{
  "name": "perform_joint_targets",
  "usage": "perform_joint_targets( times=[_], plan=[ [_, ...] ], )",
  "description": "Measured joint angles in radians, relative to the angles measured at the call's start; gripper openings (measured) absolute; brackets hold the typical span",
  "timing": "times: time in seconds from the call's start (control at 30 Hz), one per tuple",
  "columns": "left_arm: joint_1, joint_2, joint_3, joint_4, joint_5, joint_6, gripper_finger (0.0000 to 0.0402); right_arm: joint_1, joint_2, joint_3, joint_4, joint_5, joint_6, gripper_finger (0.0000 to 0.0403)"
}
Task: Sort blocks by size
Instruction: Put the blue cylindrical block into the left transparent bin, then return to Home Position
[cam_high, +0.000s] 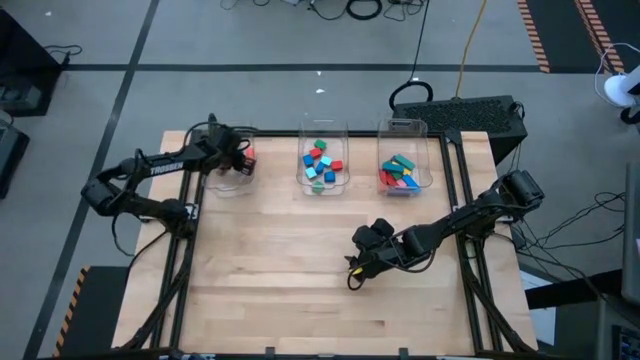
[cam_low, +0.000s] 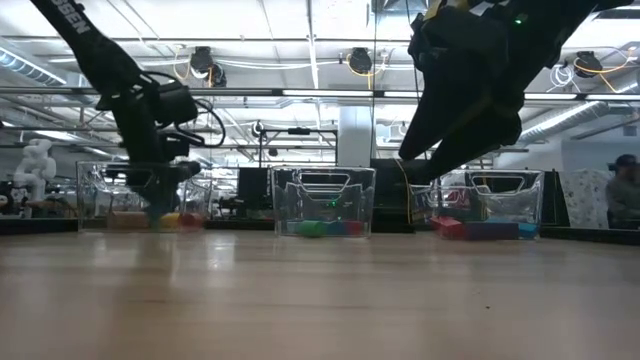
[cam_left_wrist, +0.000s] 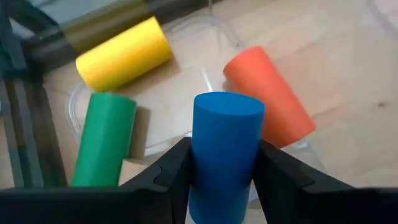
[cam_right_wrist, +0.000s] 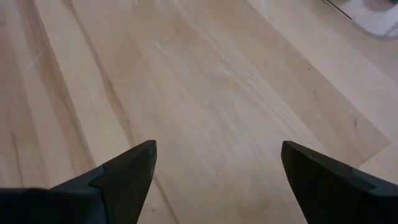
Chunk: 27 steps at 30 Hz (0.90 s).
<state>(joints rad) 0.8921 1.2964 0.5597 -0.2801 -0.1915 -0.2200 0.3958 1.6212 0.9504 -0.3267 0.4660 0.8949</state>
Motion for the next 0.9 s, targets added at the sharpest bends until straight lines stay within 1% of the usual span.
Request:
perform_joint_targets(
  times=[0.17, 0.33, 0.47, 0.6, 0.73, 0.8, 0.9],
  plan=[
    [0.011, 0.0, -0.006, -0.003, 0.0, -0.005, 0.0174, 0.0, 0.0, 0.0, 0.0, 0.0, -0.001, 0.0329],
    [0.011, 0.0, -0.006, -0.004, 0.0, 0.001, 0.0181, 0.0, 0.0, 0.0, 0.0, 0.0, 0.002, 0.0329],
    [0.011, -0.024, 0.005, -0.009, 0.001, 0.043, 0.0182, 0.0, 0.0, 0.0, 0.0, 0.0, 0.002, 0.0329],
    [0.009, -0.098, 0.025, -0.018, 0.002, 0.06, 0.0183, 0.0, 0.0, 0.0, 0.0, 0.0, 0.002, 0.0329],
    [-0.008, -0.207, 0.037, -0.021, 0.007, 0.077, 0.0184, 0.0, 0.0, 0.0, 0.0, 0.005, -0.003, 0.0329],
    [-0.024, -0.268, 0.037, -0.021, 0.044, 0.08, 0.0184, 0.0, 0.0, 0.0, 0.001, 0.016, -0.014, 0.0329],
    [-0.053, -0.354, 0.037, -0.018, 0.147, 0.098, 0.0185, 0.0, -0.001, 0.0, 0.001, 0.069, -0.025, 0.0329]
  ],
)
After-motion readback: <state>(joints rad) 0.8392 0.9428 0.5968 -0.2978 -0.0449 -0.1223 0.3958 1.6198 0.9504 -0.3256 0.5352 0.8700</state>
